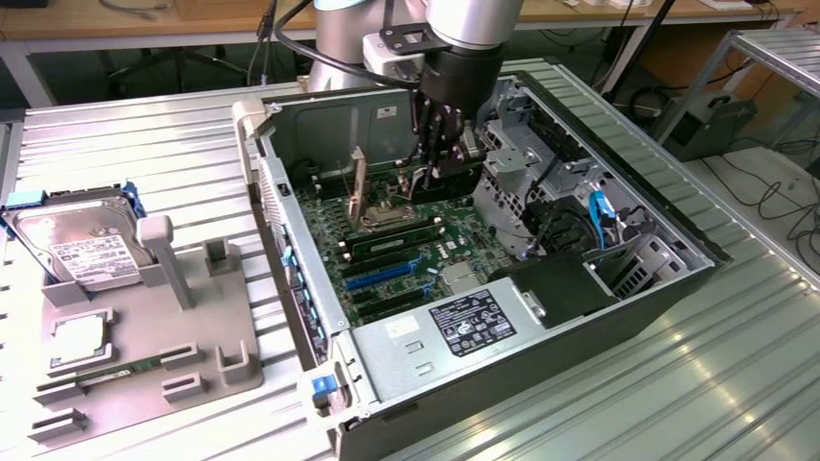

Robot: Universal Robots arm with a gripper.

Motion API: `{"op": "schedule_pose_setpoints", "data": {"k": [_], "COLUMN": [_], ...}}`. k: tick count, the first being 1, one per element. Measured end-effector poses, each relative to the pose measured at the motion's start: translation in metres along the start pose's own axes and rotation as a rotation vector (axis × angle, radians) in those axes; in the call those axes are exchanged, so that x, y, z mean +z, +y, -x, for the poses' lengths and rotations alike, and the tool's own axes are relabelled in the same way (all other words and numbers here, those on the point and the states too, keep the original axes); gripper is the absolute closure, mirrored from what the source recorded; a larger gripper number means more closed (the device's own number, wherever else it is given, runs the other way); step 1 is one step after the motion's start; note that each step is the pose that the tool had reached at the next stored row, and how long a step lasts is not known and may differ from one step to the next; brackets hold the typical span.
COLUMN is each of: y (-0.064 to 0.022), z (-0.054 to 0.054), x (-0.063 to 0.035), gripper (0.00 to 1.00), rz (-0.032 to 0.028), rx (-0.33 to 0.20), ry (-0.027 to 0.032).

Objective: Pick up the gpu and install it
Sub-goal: 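Insert the gpu into the slot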

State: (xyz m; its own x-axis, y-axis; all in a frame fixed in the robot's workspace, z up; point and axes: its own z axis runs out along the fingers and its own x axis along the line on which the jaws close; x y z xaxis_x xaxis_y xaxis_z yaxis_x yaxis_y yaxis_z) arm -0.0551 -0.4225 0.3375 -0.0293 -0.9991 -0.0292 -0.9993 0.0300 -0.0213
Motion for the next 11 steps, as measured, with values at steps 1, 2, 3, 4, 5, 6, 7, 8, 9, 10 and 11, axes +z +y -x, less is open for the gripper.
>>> {"op": "schedule_pose_setpoints", "data": {"k": [1,2,3,4,5,6,7,8,9,10,11], "y": [0.0,0.0,0.0,0.0,0.0,0.0,0.0,0.0,0.0,0.0,0.0], "z": [0.0,0.0,0.0,0.0,0.0,0.0,0.0,0.0,0.0,0.0,0.0], "x": [0.0,0.0,0.0,0.0,0.0001,0.0001,0.0001,0.0001,0.0001,0.0001,0.0001], "gripper": [0.74,0.74,0.74,0.74,0.74,0.74,0.74,0.74,0.74,0.74,0.74], "rz": [0.0001,0.0002,0.0003,0.0004,0.0005,0.0006,0.0008,0.0009,0.001,0.0011,0.0012], "rx": [-0.003,-0.006,-0.01,-0.013,-0.018,-0.021,-0.026,-0.03,-0.035,-0.038,-0.042], "ry": [-0.0001,-0.0002,-0.0002,-0.0003,-0.0004,-0.0005,-0.0005,-0.0006,-0.0007,-0.0008,-0.0009]}}
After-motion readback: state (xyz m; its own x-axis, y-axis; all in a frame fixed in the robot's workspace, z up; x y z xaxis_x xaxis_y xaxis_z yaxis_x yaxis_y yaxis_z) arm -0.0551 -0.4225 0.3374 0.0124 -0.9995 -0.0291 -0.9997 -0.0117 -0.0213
